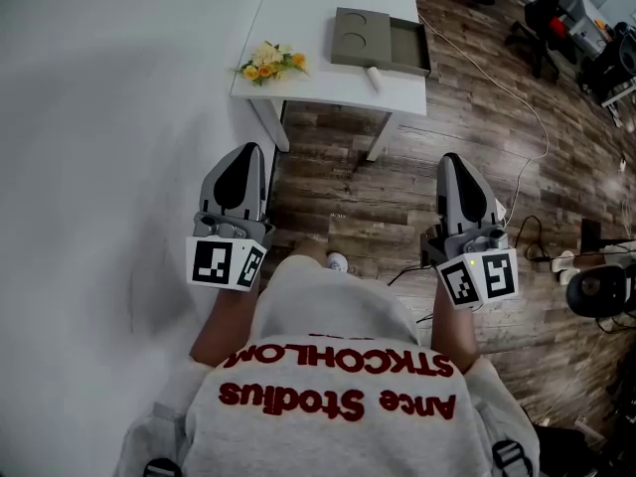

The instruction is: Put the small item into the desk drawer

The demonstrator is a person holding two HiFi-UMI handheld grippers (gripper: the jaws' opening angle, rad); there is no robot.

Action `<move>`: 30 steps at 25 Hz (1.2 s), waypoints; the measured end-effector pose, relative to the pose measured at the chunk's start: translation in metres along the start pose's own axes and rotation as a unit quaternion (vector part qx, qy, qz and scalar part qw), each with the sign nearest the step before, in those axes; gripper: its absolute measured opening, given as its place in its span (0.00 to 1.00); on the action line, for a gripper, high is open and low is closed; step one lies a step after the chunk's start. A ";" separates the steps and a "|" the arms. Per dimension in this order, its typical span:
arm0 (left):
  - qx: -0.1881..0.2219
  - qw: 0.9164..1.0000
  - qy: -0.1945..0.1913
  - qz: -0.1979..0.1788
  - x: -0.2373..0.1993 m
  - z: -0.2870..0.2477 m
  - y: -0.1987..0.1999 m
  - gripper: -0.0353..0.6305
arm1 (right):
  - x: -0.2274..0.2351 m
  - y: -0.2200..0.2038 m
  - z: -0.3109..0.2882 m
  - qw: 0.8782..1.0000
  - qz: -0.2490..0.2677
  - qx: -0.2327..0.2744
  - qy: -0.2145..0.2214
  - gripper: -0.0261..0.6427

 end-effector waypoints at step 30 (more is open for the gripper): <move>-0.001 0.998 -0.049 0.039 -0.077 -0.184 -0.061 0.06 | 0.066 -0.036 -0.155 0.999 0.003 -0.018 -0.046 0.05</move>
Point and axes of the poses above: the fingertips, and each gripper's own axes: z backward along the fingers, x to its right, y out of its top, the point moved 3 cm from there along z, backward along the fingers, and after that the axes turned 9 degrees about x, right-handed, at the moved point
